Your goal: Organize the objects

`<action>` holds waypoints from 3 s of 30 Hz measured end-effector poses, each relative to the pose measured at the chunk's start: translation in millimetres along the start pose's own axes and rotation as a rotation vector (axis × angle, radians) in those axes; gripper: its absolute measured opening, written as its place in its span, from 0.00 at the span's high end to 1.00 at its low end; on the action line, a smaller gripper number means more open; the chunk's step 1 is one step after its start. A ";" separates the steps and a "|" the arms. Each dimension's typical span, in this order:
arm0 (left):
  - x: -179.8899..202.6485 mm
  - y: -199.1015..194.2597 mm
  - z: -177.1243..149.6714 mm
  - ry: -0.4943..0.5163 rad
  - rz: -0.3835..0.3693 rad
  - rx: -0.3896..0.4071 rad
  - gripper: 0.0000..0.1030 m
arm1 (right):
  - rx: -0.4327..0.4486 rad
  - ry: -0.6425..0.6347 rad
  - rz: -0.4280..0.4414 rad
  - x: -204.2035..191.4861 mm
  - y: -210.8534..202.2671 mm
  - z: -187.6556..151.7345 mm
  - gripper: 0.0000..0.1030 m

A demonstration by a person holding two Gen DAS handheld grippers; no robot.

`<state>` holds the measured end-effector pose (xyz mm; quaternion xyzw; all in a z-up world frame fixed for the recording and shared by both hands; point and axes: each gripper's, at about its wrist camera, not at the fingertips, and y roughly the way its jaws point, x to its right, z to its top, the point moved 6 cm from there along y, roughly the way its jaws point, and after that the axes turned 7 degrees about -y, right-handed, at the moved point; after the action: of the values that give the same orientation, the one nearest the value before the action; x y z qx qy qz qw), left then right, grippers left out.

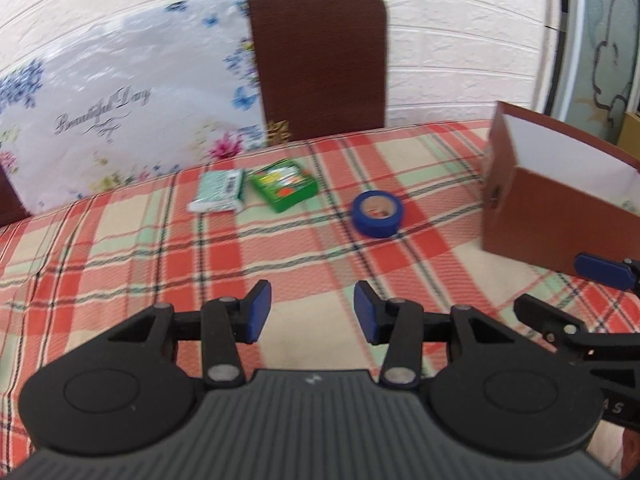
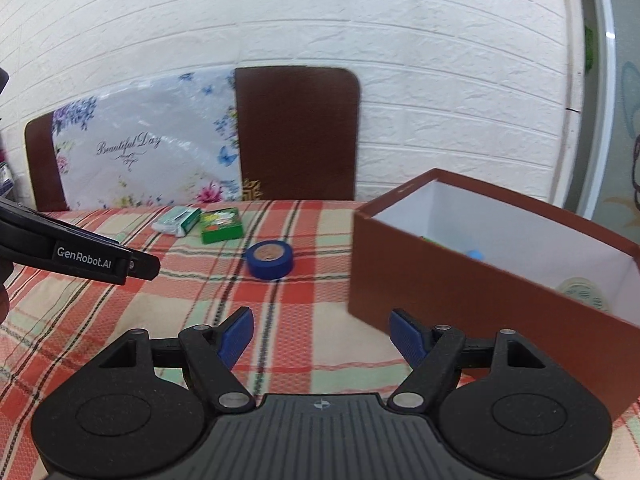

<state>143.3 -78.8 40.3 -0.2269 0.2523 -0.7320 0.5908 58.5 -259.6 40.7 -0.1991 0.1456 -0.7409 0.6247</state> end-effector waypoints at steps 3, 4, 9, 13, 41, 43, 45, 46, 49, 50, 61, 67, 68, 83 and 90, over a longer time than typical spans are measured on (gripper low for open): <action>-22.9 4.7 -3.4 -0.027 0.036 -0.007 0.53 | -0.014 -0.017 0.025 -15.8 8.0 2.4 0.28; -29.6 6.3 -4.6 -0.035 0.046 -0.009 0.53 | -0.019 -0.024 0.034 -20.9 10.7 3.3 0.28; -63.4 14.7 -10.3 -0.073 0.092 -0.018 0.52 | -0.040 -0.070 0.072 -49.6 23.5 8.7 0.28; -88.2 21.4 -12.8 -0.104 0.125 -0.022 0.52 | -0.053 -0.108 0.101 -71.8 33.1 13.8 0.28; -240.3 50.6 -41.3 -0.379 0.293 0.165 0.21 | -0.060 -0.169 0.188 -189.0 202.0 91.8 0.34; -240.4 52.2 -41.3 -0.384 0.284 0.169 0.21 | -0.079 -0.139 0.173 -188.7 222.6 96.3 0.34; -239.6 52.8 -41.4 -0.385 0.281 0.171 0.21 | -0.098 -0.105 0.148 -186.5 241.0 99.6 0.30; -239.2 52.8 -41.6 -0.385 0.281 0.172 0.21 | -0.107 -0.087 0.145 -184.9 249.2 100.9 0.27; -239.2 52.9 -41.6 -0.384 0.282 0.171 0.21 | -0.106 -0.084 0.128 -184.4 265.1 103.3 0.30; -239.3 53.0 -41.6 -0.383 0.282 0.171 0.21 | -0.107 -0.100 0.133 -186.0 266.4 103.6 0.44; -236.2 54.9 -41.2 -0.345 0.314 0.149 0.17 | -0.104 -0.238 0.213 -184.9 190.9 65.1 0.94; -237.0 55.8 -41.1 -0.347 0.309 0.141 0.15 | -0.135 -0.273 0.325 -180.9 136.8 37.2 0.83; -236.3 55.9 -41.2 -0.342 0.313 0.139 0.15 | -0.129 -0.278 0.321 -179.7 131.9 35.7 0.66; -237.7 58.7 -41.5 -0.351 0.300 0.134 0.11 | -0.188 -0.004 0.214 -190.4 237.1 93.5 0.59; -237.8 59.0 -41.5 -0.344 0.307 0.132 0.10 | -0.199 -0.103 0.290 -169.5 171.0 62.6 0.65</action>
<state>208.7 148.0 -37.4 -0.2682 0.1312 -0.5989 0.7431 260.5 -121.1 -2.8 -0.2744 0.2130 -0.6138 0.7090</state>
